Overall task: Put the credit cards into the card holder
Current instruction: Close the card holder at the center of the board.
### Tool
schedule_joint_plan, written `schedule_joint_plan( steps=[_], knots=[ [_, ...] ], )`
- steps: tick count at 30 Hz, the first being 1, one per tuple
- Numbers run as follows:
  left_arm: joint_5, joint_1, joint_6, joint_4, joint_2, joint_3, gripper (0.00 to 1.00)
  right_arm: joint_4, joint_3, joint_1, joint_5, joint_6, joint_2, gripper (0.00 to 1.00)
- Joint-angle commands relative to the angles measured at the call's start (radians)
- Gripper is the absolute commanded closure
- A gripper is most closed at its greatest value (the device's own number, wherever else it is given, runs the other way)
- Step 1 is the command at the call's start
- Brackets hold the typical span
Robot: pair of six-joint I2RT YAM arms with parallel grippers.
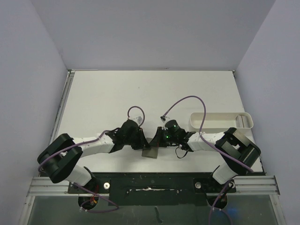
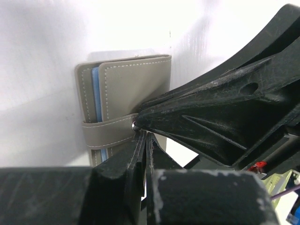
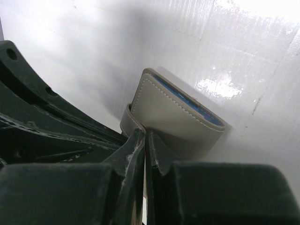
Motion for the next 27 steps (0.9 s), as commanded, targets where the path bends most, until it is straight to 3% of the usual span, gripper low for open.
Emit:
schedule_joint_plan(
  steps=[1,7,27],
  knots=[
    [-0.086,0.002,-0.024,-0.017,-0.092,0.039,1.00,-0.029,-0.005,-0.004,0.035,-0.029,-0.013,1.00],
    [-0.134,0.010,-0.038,-0.044,-0.140,0.024,1.00,-0.016,-0.025,-0.005,0.034,-0.023,-0.007,1.00],
    [-0.087,0.002,-0.016,0.038,-0.011,0.015,1.00,-0.011,-0.027,0.000,0.037,-0.016,-0.006,1.00]
  ],
)
